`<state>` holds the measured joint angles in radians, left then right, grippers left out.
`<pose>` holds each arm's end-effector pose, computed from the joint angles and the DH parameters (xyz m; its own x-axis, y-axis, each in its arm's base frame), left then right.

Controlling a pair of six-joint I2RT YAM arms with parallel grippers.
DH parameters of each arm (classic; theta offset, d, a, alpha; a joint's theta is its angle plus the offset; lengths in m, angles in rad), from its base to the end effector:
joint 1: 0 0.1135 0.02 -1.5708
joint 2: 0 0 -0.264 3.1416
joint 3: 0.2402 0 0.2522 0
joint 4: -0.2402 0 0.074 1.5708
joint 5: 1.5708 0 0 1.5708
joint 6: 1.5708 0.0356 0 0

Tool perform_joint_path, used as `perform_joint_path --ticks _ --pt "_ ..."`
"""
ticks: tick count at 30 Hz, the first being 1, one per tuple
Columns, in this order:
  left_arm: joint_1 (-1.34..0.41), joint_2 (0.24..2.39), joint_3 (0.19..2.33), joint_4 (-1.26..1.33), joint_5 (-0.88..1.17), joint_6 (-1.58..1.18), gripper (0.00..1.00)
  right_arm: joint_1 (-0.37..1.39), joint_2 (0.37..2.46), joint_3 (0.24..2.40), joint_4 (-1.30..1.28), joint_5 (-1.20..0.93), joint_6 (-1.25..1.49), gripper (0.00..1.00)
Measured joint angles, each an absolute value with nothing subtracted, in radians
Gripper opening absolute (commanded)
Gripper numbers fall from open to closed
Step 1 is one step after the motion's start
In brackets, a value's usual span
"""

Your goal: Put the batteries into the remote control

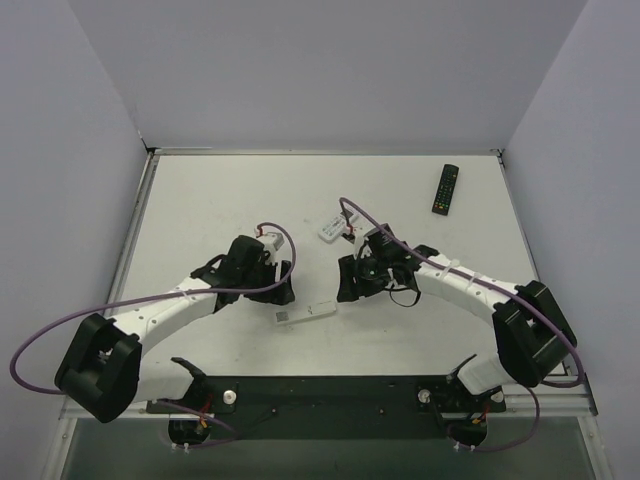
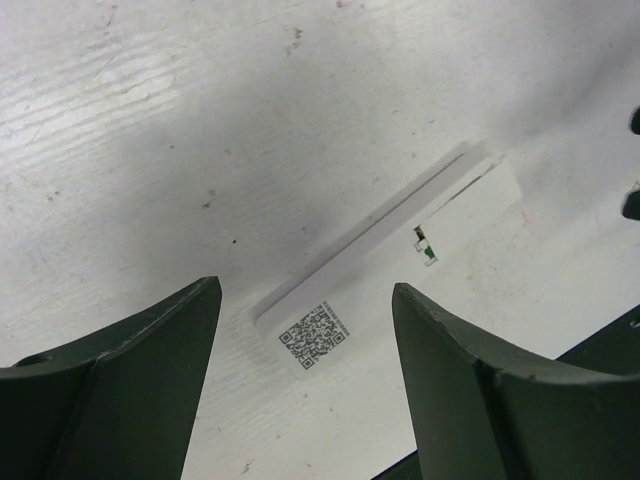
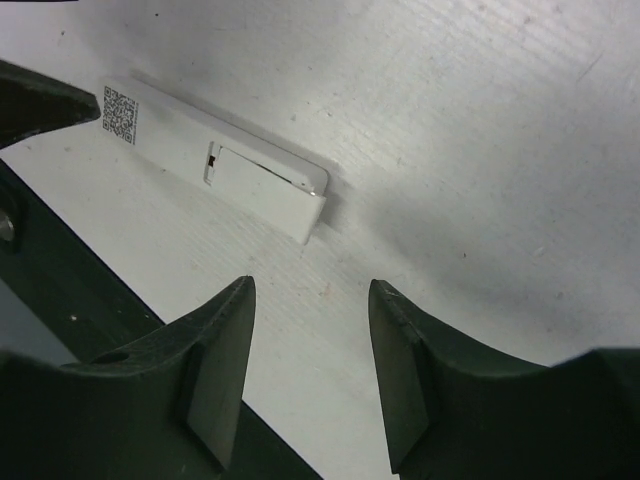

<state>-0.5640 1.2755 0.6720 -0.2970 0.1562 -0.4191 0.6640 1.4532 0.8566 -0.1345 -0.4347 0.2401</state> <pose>0.2056 -0.1366 0.1909 -0.8531 0.0640 -0.5178 0.2875 0.8859 -0.3642 0.2306 0.1995 0.2167 -0.7024 -0.2757 -0.6562 -0.6577 0.6040 0.4502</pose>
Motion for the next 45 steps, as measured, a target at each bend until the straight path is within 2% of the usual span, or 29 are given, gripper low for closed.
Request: perform_joint_path --ticks 8,15,23,45 --pt "-0.672 1.242 0.672 -0.206 0.184 -0.247 0.82 0.545 1.535 0.769 0.013 -0.615 0.439 0.35" --pt "-0.686 1.307 0.677 -0.170 0.203 -0.156 0.82 0.524 1.620 0.754 0.121 -0.707 0.525 0.34" --pt "-0.695 1.413 0.711 -0.175 0.215 -0.134 0.81 0.524 1.700 0.753 0.179 -0.761 0.560 0.30" --pt "-0.699 1.425 0.722 -0.175 0.216 -0.138 0.78 0.524 1.738 0.752 0.193 -0.815 0.549 0.15"
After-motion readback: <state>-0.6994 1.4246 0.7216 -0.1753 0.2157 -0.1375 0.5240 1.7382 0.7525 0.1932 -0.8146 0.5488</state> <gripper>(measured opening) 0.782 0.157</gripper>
